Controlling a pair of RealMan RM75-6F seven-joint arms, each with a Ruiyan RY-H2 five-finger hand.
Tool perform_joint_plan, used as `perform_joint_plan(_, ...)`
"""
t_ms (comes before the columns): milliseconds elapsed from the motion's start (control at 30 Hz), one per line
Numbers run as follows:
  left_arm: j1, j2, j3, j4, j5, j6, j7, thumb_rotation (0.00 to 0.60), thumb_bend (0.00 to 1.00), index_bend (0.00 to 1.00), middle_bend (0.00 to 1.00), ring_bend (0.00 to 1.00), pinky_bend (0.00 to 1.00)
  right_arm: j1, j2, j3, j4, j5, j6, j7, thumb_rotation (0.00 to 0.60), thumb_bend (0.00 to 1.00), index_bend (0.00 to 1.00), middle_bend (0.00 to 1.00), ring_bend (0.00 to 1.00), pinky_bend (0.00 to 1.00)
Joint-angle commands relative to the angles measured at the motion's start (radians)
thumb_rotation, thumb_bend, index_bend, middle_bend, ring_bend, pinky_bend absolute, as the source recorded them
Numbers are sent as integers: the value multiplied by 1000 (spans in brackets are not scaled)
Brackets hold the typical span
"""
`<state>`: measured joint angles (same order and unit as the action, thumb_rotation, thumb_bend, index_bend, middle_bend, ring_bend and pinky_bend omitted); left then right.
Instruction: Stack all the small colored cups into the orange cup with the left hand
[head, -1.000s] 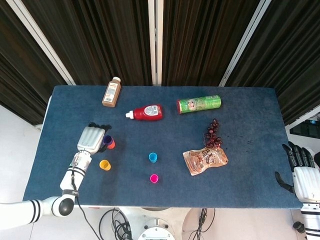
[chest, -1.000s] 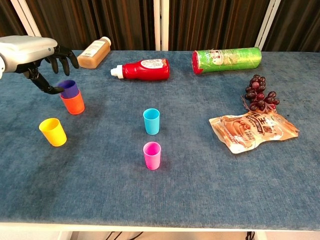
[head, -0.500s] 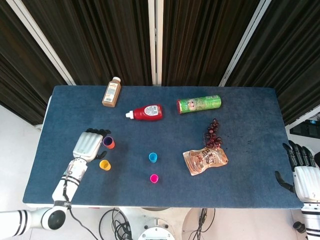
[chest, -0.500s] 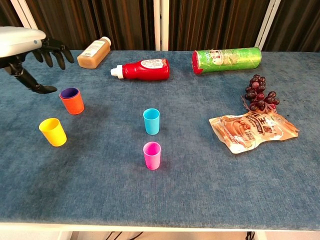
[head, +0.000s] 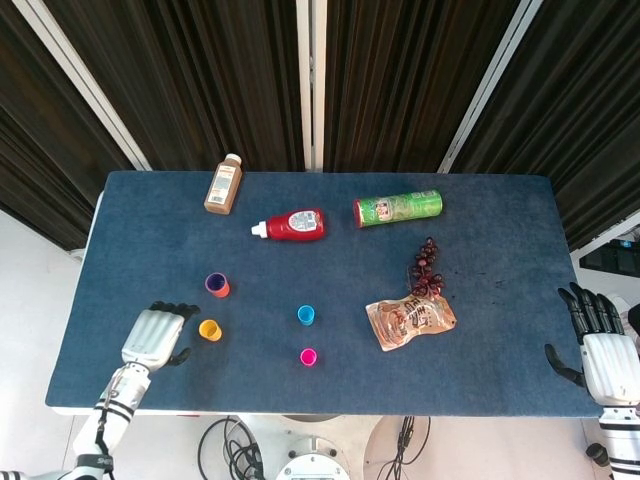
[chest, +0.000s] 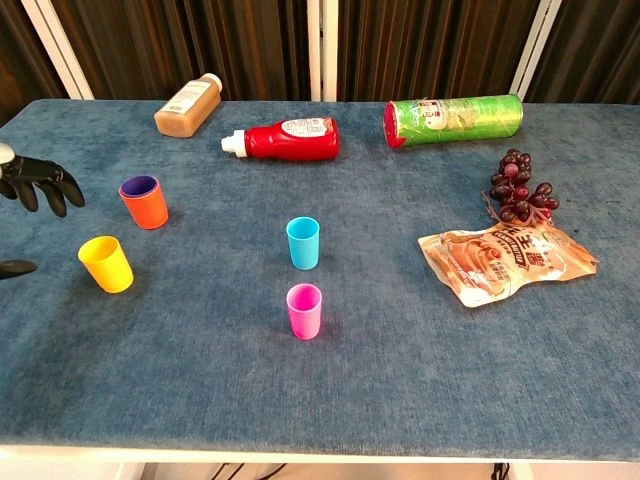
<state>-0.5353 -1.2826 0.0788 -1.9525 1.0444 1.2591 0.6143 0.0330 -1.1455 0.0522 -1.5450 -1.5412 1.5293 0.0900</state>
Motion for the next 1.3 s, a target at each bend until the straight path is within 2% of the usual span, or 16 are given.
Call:
perform_joint_plan(33, 15, -55, -3, 64, 37, -11, -32, 600, 248, 267, 285, 271, 272, -2, 0, -1, 1, 0, 2, 0, 600, 274, 0, 0, 0, 0)
perform_joint_plan(467, 10, -180, -40, 188, 50, -73, -37, 600, 262, 272, 290, 277, 276, -4, -2, 0, 15, 15, -7, 14, 600, 273, 0, 0, 0, 0)
perform_joint_plan(1033, 20, -214, -73, 245, 76, -64, -21, 600, 286, 450, 470, 535, 395, -6, -4, -1, 20, 19, -7, 17, 600, 274, 0, 0, 0, 0)
perform_joint_plan(1300, 26, -189, -97, 214, 103, -44, -35, 600, 292, 493, 514, 571, 411, -7, -1, 0, 15, 17, -3, 14, 600, 274, 0, 0, 0, 0)
